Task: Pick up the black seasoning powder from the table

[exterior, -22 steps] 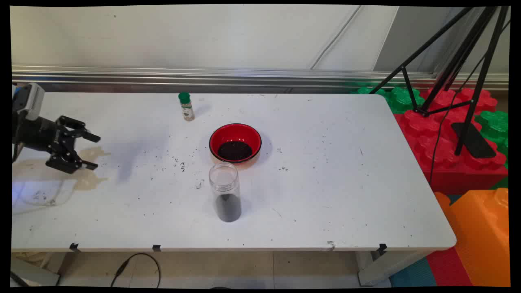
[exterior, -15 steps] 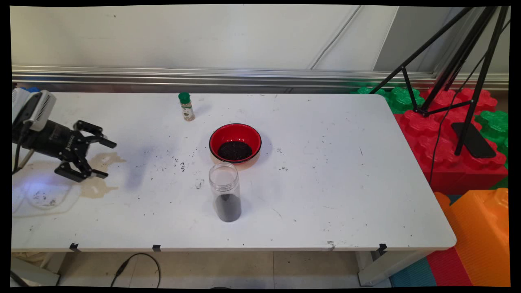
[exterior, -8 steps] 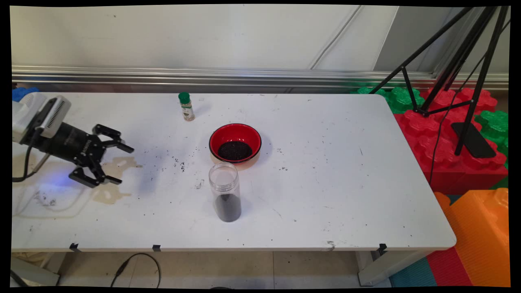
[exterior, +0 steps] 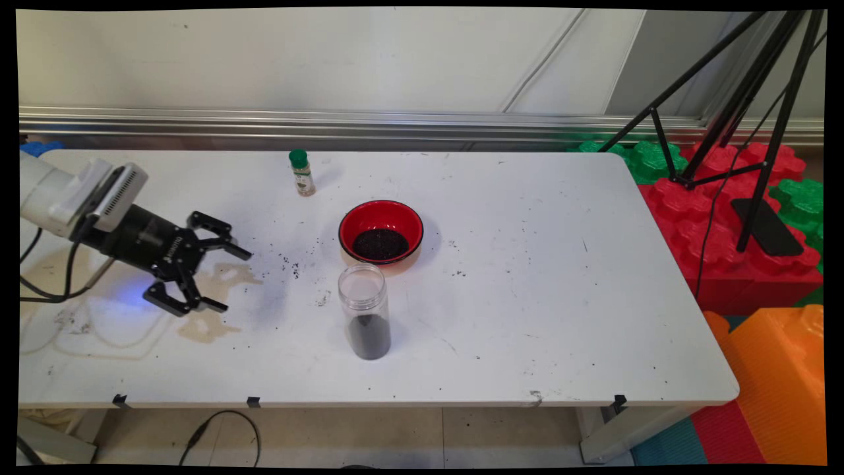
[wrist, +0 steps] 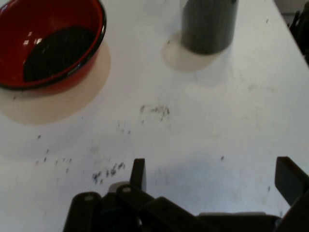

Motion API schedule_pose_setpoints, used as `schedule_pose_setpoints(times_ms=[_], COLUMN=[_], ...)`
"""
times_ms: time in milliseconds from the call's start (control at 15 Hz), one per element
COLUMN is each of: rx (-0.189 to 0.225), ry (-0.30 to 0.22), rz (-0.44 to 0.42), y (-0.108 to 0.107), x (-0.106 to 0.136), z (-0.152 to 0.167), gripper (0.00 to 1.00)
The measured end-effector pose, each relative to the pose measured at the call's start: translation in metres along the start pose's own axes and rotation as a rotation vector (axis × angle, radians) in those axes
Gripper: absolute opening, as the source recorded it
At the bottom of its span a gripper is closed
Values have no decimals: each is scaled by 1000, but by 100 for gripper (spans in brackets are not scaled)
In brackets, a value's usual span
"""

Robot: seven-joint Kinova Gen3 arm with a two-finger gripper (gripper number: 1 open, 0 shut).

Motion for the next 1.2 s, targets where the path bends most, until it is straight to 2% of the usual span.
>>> schedule_pose_setpoints(times_ms=[467, 1200], rx=[-48, -88], ry=[80, 204], rz=[2, -14], y=[-4, -4], x=[15, 34], z=[35, 83], gripper=[100, 100])
